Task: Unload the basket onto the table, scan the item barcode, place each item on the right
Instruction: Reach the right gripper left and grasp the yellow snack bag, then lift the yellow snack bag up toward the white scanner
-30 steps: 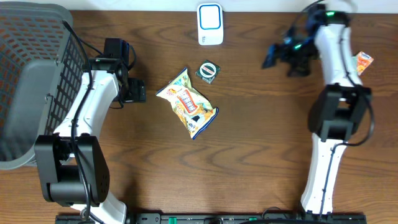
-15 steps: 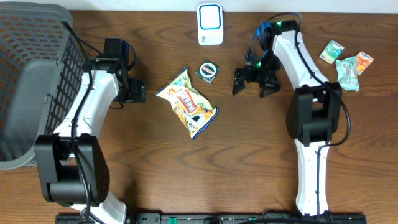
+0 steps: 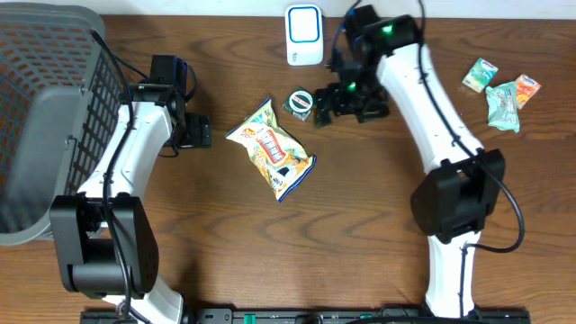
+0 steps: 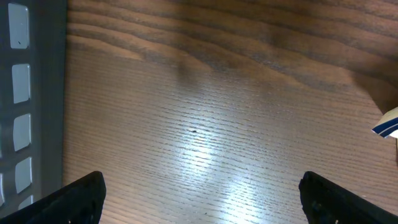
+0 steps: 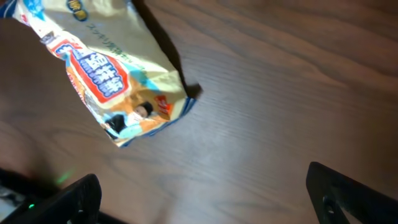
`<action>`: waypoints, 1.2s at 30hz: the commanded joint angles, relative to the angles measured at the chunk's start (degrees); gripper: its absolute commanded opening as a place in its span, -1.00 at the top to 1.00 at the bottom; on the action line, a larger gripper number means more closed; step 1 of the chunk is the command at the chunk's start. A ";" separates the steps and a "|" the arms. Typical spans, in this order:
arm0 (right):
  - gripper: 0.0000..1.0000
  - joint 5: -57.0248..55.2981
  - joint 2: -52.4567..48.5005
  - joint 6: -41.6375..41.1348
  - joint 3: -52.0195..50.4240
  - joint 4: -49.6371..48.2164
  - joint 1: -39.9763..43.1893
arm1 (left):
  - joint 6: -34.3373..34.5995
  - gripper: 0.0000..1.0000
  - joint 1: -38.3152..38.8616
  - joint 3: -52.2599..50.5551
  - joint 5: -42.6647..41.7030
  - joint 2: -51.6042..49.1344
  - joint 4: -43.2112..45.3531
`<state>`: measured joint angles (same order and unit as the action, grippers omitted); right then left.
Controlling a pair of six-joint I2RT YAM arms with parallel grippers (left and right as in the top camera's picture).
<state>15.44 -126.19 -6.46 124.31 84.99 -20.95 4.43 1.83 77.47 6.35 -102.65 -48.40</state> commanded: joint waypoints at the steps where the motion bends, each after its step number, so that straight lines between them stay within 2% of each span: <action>1: -0.98 -2.25 -0.09 -1.86 -1.64 -2.25 -3.28 | -0.33 -0.95 -0.04 -0.17 0.37 -0.04 -0.17; 11: -0.99 -2.03 -0.09 -2.29 -5.77 -10.84 -11.74 | -0.33 -0.95 -0.04 -0.17 0.35 -0.04 -0.17; 22: -0.99 -1.99 -0.09 -2.34 -17.35 -22.40 -14.78 | -0.33 -0.95 -0.04 -0.17 0.37 -0.04 -0.17; 26: -0.98 -1.44 -0.09 -7.06 -18.32 -22.18 -14.78 | -0.33 -0.95 -0.04 -0.17 0.37 -0.04 -0.17; 36: -0.98 -0.94 -0.02 -7.02 -18.32 -22.32 -14.78 | -0.33 -0.95 -0.04 -0.17 0.37 -0.04 -0.17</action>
<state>13.91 -126.23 -12.62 106.15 63.11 -35.40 4.43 1.83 77.47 6.35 -102.65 -48.40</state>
